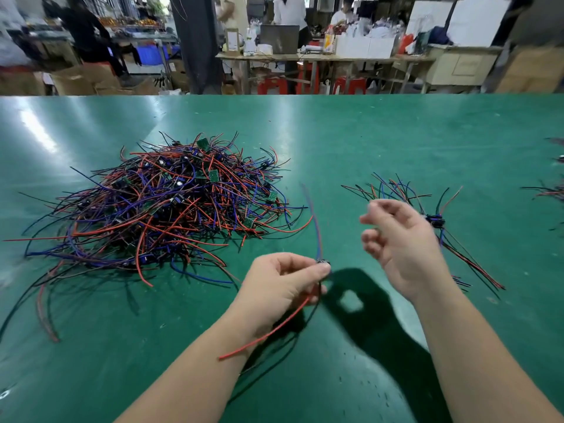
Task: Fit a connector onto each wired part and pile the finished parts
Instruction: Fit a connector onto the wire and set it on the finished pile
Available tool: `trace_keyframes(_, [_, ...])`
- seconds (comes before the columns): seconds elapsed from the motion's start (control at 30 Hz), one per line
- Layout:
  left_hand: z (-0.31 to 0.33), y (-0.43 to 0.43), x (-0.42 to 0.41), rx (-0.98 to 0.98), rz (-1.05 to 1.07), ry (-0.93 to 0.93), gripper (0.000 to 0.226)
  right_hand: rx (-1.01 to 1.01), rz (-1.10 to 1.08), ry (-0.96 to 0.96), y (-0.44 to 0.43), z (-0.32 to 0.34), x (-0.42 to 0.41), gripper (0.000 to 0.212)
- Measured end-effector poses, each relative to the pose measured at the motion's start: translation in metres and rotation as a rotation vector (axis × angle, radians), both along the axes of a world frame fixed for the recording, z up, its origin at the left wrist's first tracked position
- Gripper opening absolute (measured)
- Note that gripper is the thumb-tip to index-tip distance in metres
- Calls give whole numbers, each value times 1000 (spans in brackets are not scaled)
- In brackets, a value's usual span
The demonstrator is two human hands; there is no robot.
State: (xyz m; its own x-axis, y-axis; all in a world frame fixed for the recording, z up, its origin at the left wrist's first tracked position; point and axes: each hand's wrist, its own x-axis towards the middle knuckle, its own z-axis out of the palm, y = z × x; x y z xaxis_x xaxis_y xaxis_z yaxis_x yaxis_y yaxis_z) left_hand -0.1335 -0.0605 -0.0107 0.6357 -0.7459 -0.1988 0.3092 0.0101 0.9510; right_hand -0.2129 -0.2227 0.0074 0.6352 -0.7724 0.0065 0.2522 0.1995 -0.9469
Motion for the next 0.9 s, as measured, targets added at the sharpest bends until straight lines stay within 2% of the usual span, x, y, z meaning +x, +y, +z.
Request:
trace_keyframes(0.07, [-2,0,5,-30,124,-46,20,-300,203,162,18,-3,3,9])
trace_keyframes(0.13, [-3,0,9,-29,187,-81,16,-496,300,268,33,-6,7,8])
trace_keyframes(0.17, [-3,0,11,-26,196,-81,11,-523,305,275,37,-7,9,7])
trace_keyframes(0.3, [-1,0,11,-32,111,-70,18,-533,223,291,33,-9,10,18])
trace_keyframes(0.43, [1,1,6,-49,8,-58,22,-560,236,319,26,-10,6,11])
trace_keyframes(0.57, [1,0,7,8,5,-66,19,-595,4,461,7,-8,12,23])
trace_keyframes(0.63, [-2,0,8,55,70,-123,19,-581,-153,511,-10,-2,12,21])
trace_keyframes(0.7, [-8,1,13,166,185,-398,18,-687,-304,611,-29,6,11,16])
trace_keyframes(0.8, [-13,5,22,395,234,-1010,27,-825,-316,810,-48,11,15,13])
trace_keyframes(0.83, [-16,6,24,504,219,-1138,34,-826,-285,868,-52,9,17,12])
trace_keyframes(0.9, [-22,7,26,808,237,-1246,45,-822,-244,967,-57,4,21,11])
